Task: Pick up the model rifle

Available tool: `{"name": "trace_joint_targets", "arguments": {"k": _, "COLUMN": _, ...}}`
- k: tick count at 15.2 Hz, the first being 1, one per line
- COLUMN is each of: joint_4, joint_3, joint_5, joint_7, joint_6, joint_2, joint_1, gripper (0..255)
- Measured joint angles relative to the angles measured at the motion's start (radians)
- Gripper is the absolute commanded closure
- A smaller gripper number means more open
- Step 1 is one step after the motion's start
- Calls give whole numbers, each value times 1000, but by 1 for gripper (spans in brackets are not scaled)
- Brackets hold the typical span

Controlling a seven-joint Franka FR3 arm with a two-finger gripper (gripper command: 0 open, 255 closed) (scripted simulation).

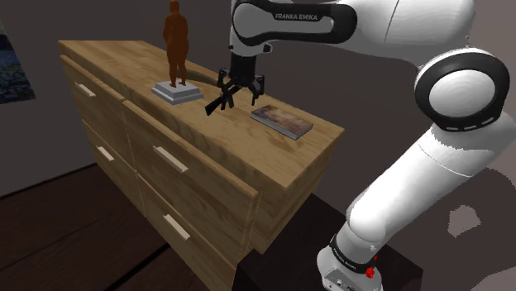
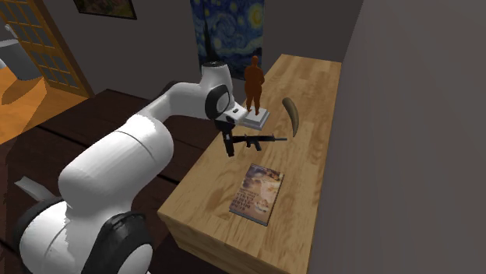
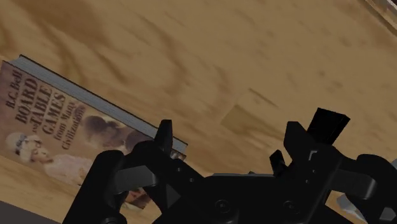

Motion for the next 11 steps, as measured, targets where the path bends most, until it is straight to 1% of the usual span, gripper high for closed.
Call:
{"name": "trace_joint_targets", "arguments": {"k": 3, "joint_4": 129, "joint_3": 8, "joint_5": -43, "joint_7": 163, "joint_6": -23, "joint_2": 124, "joint_1": -15, "gripper": 0}}
{"name": "trace_joint_targets", "arguments": {"k": 8, "joint_4": 418, "joint_3": -14, "joint_5": -114, "joint_7": 408, "joint_6": -115, "joint_2": 349, "joint_1": -14, "gripper": 0}}
{"name": "trace_joint_targets", "arguments": {"k": 10, "joint_4": 497, "joint_3": -30, "joint_5": -128, "joint_7": 480, "joint_6": -140, "joint_2": 411, "joint_1": -12, "gripper": 0}}
{"name": "trace_joint_targets", "arguments": {"k": 11, "joint_4": 510, "joint_3": -34, "joint_5": -131, "joint_7": 497, "joint_6": -142, "joint_2": 423, "joint_1": -10, "gripper": 0}}
